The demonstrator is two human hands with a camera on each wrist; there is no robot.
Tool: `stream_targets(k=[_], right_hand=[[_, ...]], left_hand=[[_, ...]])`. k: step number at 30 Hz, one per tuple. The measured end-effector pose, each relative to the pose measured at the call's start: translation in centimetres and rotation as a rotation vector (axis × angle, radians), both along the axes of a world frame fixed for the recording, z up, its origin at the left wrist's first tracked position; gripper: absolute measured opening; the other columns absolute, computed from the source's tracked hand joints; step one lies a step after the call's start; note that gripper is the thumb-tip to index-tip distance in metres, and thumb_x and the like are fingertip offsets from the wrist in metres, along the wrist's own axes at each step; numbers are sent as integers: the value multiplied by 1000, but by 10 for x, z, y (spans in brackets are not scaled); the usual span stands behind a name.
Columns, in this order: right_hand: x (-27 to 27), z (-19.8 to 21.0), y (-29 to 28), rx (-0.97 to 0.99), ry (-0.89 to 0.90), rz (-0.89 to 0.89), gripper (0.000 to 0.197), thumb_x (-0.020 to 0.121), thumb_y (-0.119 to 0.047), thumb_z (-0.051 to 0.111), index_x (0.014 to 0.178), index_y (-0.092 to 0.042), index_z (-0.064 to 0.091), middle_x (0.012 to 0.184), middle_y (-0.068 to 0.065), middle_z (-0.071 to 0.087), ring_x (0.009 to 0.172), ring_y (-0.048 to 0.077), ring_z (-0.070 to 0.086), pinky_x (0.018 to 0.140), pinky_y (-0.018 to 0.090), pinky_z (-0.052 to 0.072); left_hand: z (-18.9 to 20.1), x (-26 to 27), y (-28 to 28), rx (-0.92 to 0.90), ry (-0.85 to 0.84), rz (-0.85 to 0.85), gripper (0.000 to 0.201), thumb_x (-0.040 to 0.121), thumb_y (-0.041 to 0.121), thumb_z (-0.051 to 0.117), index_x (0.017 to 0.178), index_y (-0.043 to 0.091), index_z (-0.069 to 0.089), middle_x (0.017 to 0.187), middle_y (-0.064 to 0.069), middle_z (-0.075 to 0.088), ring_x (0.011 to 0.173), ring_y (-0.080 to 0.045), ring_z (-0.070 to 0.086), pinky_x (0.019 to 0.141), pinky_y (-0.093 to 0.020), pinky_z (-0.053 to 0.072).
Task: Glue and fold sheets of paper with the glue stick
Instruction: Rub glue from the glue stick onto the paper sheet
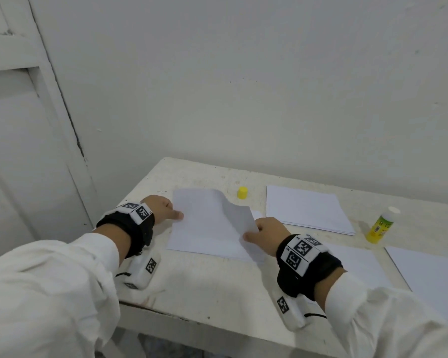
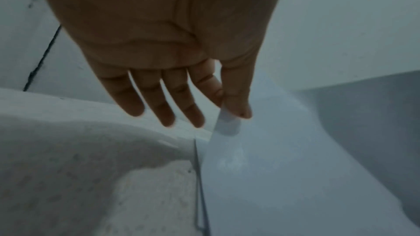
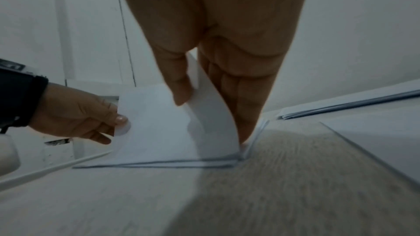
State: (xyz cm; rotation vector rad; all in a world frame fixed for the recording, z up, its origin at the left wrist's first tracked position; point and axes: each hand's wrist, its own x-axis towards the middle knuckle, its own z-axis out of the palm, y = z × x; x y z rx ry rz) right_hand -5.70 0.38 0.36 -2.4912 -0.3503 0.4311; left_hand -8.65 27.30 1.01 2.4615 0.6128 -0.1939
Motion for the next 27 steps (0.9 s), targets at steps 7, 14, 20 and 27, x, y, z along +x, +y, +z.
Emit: stream_targets(k=[7, 14, 20, 27], right_hand=[[8, 1, 8, -89, 75, -136, 31, 82, -28, 71, 95, -1, 61, 97, 13, 66, 87, 29, 66, 75, 33, 54], [12, 4, 11, -100, 143, -219, 34, 86, -33, 64, 100, -4, 55, 97, 11, 61, 98, 31, 64, 87, 39, 54], [10, 14, 9, 68, 321, -291, 21, 93, -20, 55, 100, -1, 51, 84, 14, 57, 101, 39, 63, 87, 49, 54], [8, 22, -34, 203, 243, -278, 9, 92, -9, 54, 98, -10, 47, 104, 13, 53, 84, 27, 63, 67, 36, 59]], left_hand=[[-13, -12, -10, -162, 59, -15, 37, 81, 30, 75, 68, 14, 44, 67, -5, 60, 58, -18, 48, 52, -22, 37], [-1, -20, -24, 11, 203, -34, 43, 95, 37, 54, 61, 12, 46, 65, -2, 53, 55, -17, 47, 50, -22, 35], [-3, -19, -19, -235, 88, 132, 26, 94, 28, 56, 90, 2, 52, 72, -11, 52, 63, -26, 50, 65, -32, 48], [12, -24, -50, -416, -9, 100, 19, 86, -3, 63, 88, 10, 50, 75, -11, 54, 56, -19, 51, 45, -26, 50]])
